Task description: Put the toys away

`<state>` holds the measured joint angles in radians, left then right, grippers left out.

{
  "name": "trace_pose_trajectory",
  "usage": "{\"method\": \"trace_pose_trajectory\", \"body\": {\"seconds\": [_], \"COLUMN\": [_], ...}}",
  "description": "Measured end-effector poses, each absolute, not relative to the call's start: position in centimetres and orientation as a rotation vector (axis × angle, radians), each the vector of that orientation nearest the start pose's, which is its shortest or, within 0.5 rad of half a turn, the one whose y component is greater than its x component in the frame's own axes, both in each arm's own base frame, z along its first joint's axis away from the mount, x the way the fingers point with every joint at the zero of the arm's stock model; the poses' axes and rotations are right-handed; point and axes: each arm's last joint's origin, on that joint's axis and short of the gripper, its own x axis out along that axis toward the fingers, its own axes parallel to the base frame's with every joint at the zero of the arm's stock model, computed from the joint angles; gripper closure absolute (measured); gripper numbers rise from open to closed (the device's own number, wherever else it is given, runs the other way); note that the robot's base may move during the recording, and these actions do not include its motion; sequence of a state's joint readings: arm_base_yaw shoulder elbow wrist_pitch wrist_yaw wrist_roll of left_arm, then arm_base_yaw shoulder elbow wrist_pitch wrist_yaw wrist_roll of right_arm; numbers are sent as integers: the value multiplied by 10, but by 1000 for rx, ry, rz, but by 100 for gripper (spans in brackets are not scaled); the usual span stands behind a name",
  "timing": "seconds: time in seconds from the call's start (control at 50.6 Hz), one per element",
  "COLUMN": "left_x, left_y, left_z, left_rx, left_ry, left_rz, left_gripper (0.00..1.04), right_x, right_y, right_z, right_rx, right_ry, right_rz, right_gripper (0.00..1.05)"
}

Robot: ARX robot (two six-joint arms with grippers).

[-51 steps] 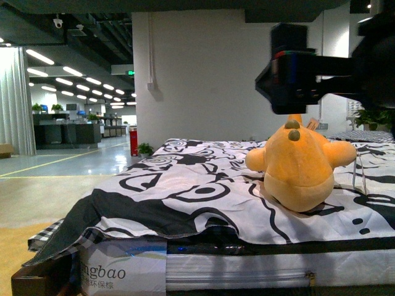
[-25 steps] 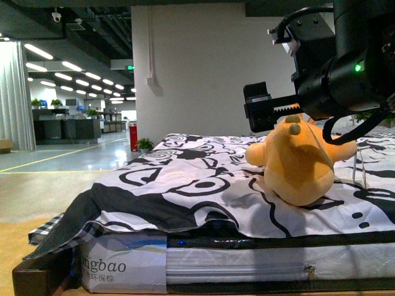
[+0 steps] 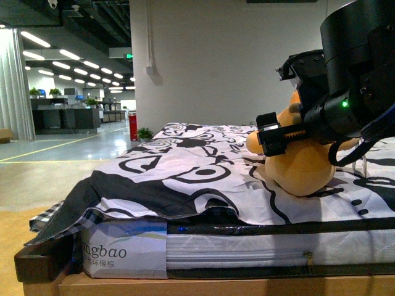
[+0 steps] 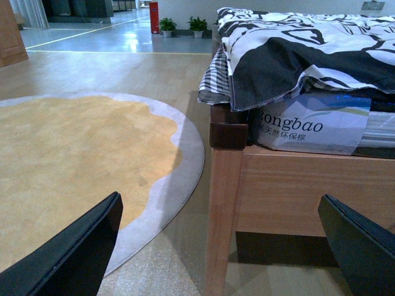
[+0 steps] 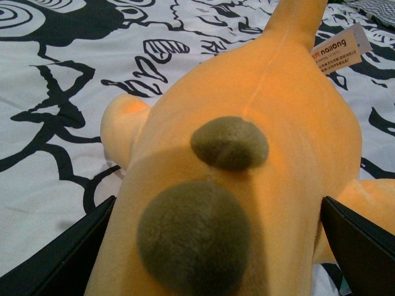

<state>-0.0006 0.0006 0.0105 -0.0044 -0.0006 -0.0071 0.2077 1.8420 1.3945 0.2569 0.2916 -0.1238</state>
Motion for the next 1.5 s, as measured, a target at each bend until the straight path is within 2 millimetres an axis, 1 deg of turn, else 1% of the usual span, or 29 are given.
{"method": "trace_pose_trajectory", "body": {"seconds": [0.138,0.237,0.257,0.277,0.336,0.435,0.475,0.554,0.692,0.732,0.831,0.85,0.87,0.93,0.969,1.048,1.068,1.127,1.167,1.206,1.226,1.286,1.424,1.464,1.503], "left_x": [97,97,97,97,97,97,97,97,97,97,97,97,97,97,97,97,97,97,97,97,97,97,97,97,97], "left_y": [0,0,0,0,0,0,0,0,0,0,0,0,0,0,0,0,0,0,0,0,0,0,0,0,0], "left_z": [167,167,167,167,167,167,167,167,167,167,167,167,167,167,167,167,167,167,167,167,167,167,167,167,167], "left_rx": [-7,-7,-7,-7,-7,-7,-7,-7,-7,-7,-7,-7,-7,-7,-7,-7,-7,-7,-7,-7,-7,-7,-7,-7,-7], "left_ry": [-6,-6,-6,-6,-6,-6,-6,-6,-6,-6,-6,-6,-6,-6,-6,-6,-6,-6,-6,-6,-6,-6,-6,-6,-6], "left_rz": [0,0,0,0,0,0,0,0,0,0,0,0,0,0,0,0,0,0,0,0,0,0,0,0,0], "left_gripper": [6,6,6,6,6,6,6,6,6,6,6,6,6,6,6,6,6,6,6,6,6,6,6,6,6], "right_x": [421,419,419,419,418,417,416,413,404,399,389,383,379,368,352,325,315,298,290,276,273,256,217,203,193], "right_y": [86,90,90,92,93,95,95,95,92,91,86,82,80,73,64,50,46,39,36,30,29,22,6,1,-2], "right_z": [276,272,272,272,272,274,277,284,303,313,333,343,349,361,373,381,380,376,373,368,367,361,351,345,341], "right_rx": [-174,-173,-172,-172,-171,-167,-159,-142,-90,-62,-7,13,30,56,75,88,92,97,104,116,120,135,169,178,177], "right_ry": [216,224,225,223,219,213,206,190,146,124,74,49,34,-4,-40,-73,-77,-78,-77,-75,-75,-80,-113,-126,-133], "right_rz": [-60,-50,-51,-49,-43,-34,-24,-4,38,54,92,109,117,131,163,219,240,277,295,324,330,355,372,365,365], "right_gripper": [6,7,9,13,23,34,41,50,68,74,85,89,91,94,96,96,96,96,96,96,97,97,97,97,97]}}
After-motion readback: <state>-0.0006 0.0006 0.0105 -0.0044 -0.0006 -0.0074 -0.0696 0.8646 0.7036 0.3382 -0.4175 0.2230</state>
